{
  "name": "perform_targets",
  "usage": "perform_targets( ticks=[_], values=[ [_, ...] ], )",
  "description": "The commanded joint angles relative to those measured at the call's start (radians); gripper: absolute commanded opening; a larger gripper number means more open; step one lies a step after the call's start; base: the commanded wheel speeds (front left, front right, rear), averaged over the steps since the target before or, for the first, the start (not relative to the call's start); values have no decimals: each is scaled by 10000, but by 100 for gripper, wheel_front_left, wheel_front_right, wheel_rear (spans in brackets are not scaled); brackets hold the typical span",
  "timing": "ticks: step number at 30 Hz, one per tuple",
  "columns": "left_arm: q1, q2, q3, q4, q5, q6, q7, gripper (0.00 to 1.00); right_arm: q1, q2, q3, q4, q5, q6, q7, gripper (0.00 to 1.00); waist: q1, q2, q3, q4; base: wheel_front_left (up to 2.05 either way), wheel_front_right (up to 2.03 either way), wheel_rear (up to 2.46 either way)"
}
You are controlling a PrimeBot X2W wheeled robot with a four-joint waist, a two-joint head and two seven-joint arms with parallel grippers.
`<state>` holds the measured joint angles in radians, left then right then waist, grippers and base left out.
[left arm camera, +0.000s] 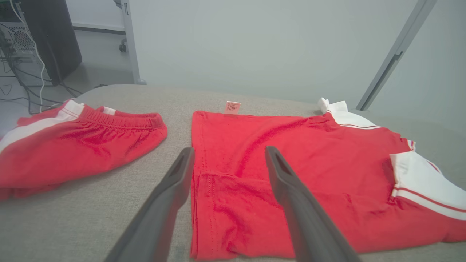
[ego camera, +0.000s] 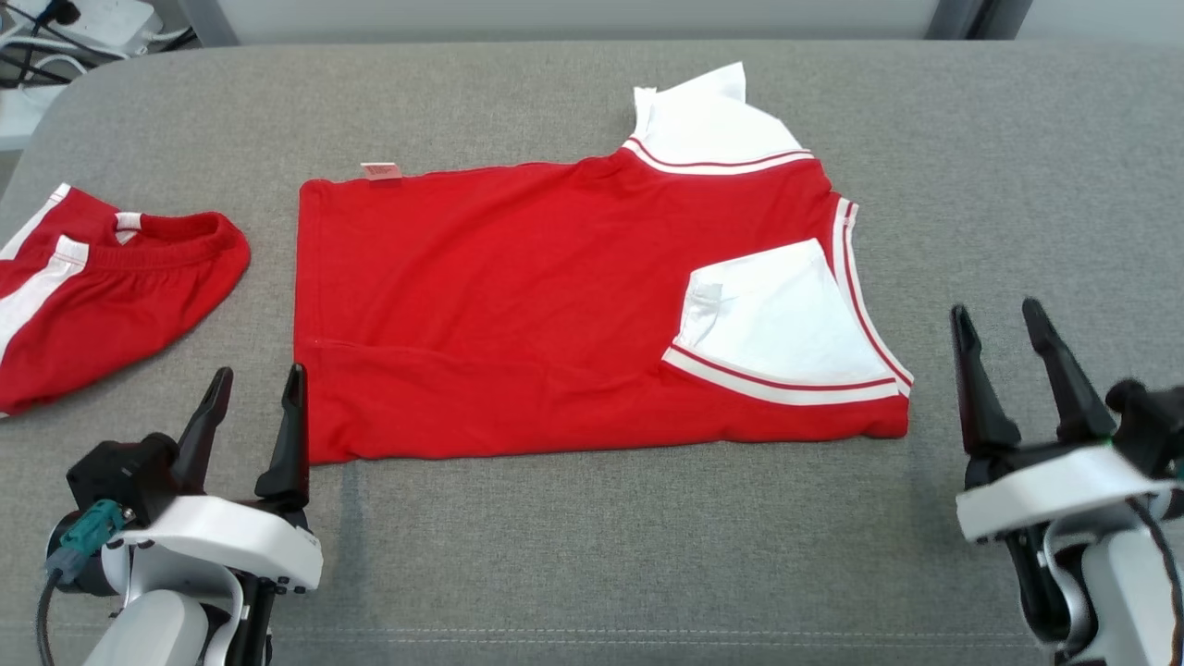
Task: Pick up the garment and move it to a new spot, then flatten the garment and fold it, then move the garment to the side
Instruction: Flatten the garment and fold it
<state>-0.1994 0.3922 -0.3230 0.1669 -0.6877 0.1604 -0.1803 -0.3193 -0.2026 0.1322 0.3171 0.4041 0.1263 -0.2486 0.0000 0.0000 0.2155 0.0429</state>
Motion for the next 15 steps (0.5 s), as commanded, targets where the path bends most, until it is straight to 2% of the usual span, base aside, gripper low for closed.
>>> perform_targets(
  ticks=[1,7,15],
  values=[
    [-17,344,316,-346,382,322,-209,100,691,234,-143,-652,-538,44,-128,100,0,0,-261,-151,0,0,0],
    [718,330,164,-444,709,557,-462,100,2542,976,-829,-1740,-1615,44,-130,100,0,0,-841,-214,0,0,0],
    [1445,501,113,-295,810,591,-535,100,3740,1334,-1074,-2210,-1876,44,-131,100,0,0,-1284,-274,0,0,0]
  ],
)
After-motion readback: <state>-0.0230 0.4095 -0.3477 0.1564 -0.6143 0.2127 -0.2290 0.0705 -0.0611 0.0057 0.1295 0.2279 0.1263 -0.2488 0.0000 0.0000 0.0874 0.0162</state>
